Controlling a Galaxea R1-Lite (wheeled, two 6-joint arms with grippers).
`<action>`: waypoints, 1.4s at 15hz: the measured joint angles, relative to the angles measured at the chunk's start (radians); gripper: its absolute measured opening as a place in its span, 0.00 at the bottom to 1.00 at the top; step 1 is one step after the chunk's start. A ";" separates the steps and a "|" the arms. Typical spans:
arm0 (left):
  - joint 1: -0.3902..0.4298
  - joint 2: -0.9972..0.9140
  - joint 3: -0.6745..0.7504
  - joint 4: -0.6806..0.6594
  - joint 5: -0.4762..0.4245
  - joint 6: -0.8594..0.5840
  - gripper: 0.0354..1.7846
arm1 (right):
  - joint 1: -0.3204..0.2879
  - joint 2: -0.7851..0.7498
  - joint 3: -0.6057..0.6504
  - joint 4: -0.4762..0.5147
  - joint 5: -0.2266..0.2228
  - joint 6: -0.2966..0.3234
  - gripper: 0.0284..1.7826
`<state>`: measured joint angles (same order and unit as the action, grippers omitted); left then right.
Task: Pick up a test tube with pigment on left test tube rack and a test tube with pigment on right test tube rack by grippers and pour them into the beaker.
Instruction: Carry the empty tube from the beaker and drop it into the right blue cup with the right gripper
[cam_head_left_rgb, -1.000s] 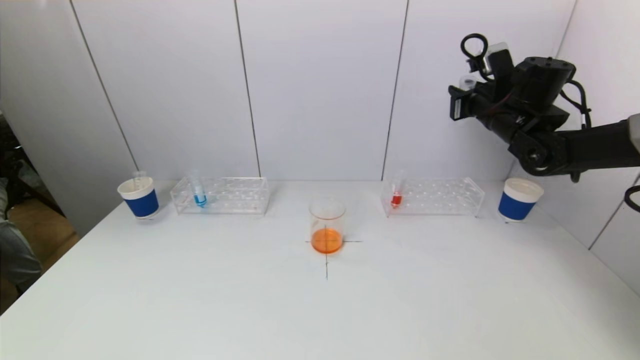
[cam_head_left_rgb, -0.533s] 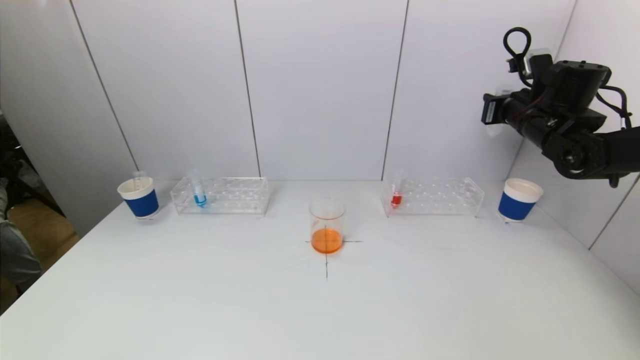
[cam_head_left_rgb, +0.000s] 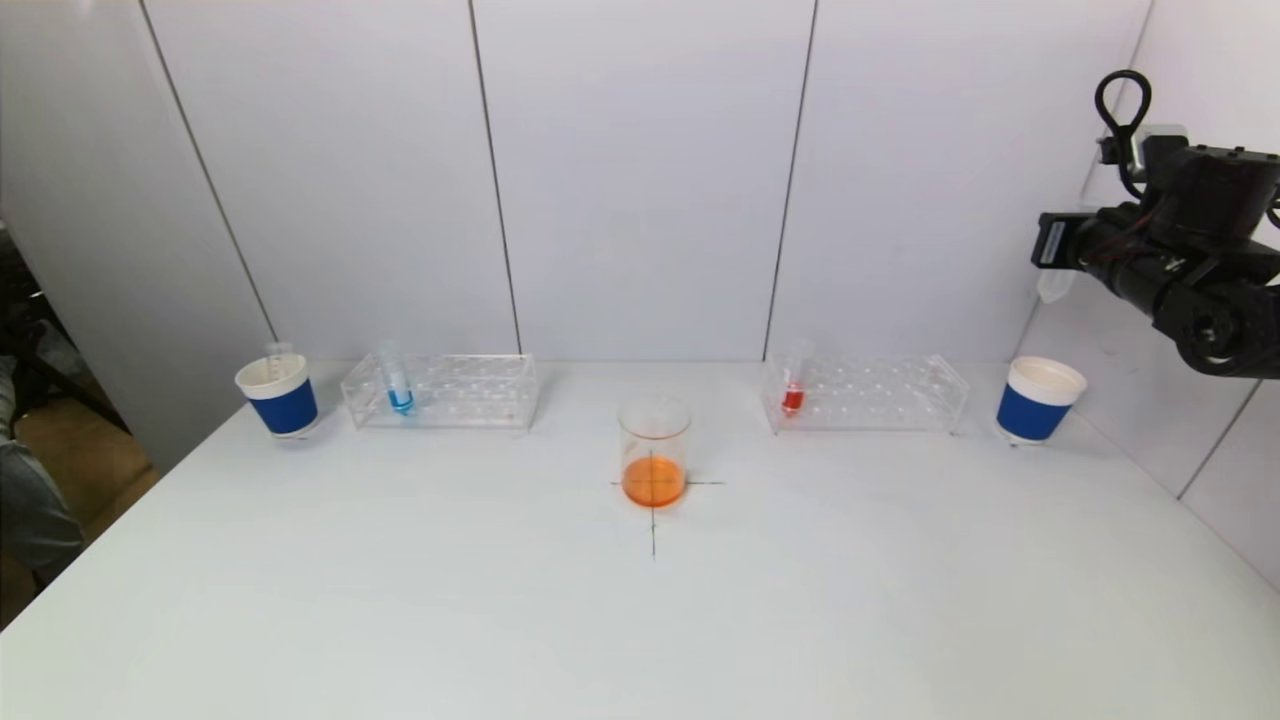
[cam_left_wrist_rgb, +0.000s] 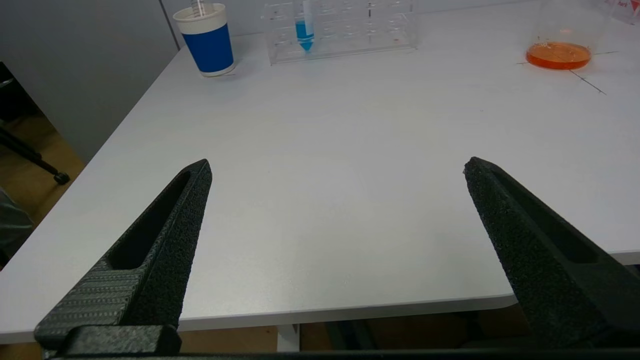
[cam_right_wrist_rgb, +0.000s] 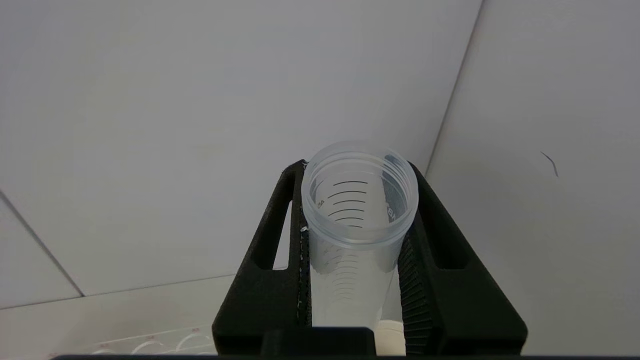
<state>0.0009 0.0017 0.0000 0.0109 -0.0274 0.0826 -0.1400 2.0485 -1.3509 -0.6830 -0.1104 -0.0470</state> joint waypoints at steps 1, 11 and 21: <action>0.000 0.000 0.000 0.000 0.000 0.000 0.99 | -0.013 0.004 0.006 0.000 0.001 0.001 0.30; 0.000 0.000 0.000 0.000 0.000 0.000 0.99 | -0.044 0.030 0.052 -0.011 0.003 0.073 0.30; 0.000 0.000 0.000 0.000 0.000 0.000 0.99 | -0.099 0.104 0.074 -0.024 0.007 0.076 0.30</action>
<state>0.0009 0.0017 0.0000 0.0109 -0.0279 0.0826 -0.2389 2.1528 -1.2768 -0.7070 -0.1030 0.0287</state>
